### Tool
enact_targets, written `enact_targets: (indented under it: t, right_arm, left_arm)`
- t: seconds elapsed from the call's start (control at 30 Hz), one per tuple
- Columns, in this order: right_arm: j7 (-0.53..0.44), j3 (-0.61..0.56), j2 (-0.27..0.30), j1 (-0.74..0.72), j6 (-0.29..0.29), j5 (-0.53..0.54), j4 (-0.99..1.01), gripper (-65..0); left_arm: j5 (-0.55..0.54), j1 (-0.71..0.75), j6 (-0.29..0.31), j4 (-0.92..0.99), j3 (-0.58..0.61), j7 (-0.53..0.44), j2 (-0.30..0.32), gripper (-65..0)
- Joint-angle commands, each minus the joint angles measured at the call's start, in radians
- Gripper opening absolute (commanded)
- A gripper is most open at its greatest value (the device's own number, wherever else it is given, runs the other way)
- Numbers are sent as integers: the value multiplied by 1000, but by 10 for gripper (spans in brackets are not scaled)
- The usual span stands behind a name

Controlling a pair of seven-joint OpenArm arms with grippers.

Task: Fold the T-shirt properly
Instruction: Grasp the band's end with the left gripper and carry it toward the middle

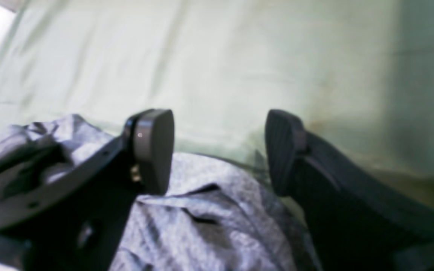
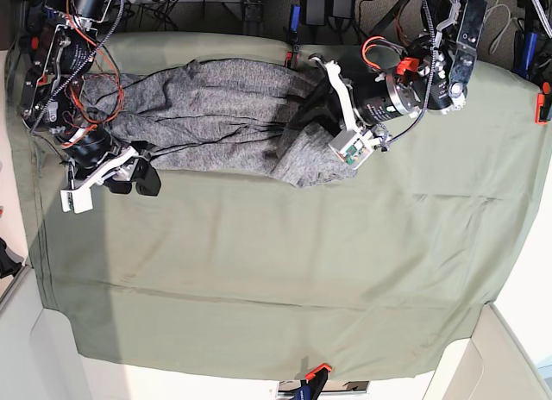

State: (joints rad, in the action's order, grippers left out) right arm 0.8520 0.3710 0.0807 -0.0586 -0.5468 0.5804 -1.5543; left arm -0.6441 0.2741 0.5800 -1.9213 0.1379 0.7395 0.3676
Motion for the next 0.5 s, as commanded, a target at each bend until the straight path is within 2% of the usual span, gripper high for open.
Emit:
enact_targets:
  t: [0.0,0.03,0.07,0.2,0.27,0.37,0.47]
  right_arm:
    - [-15,5,19,-2,-11,33,-28,-270]
    - [-13,5,29,6,-11,46,-37,-270]
    - [-8,10,41,13,-11,53,-44,-270]
    - [20,59,90,35,-11,82,-86,-270]
    - [38,92,120,48,-11,87,-101,-270]
    - [66,138,164,69,-11,113,-101,-270]
    - [69,153,204,107,-11,120,-101,-270]
  left_arm:
    - [-21,-8,9,-17,8,-21,3,-650]
    - [-21,-8,9,-17,20,-21,4,-650]
    - [-20,-8,9,-17,36,-21,4,-624]
    - [10,-8,16,-17,116,-26,3,-378]
    - [55,-8,15,-16,154,-39,3,-302]
    - [106,-8,14,-16,179,-47,-8,-298]
    - [101,-9,14,-17,178,-48,-24,-298]
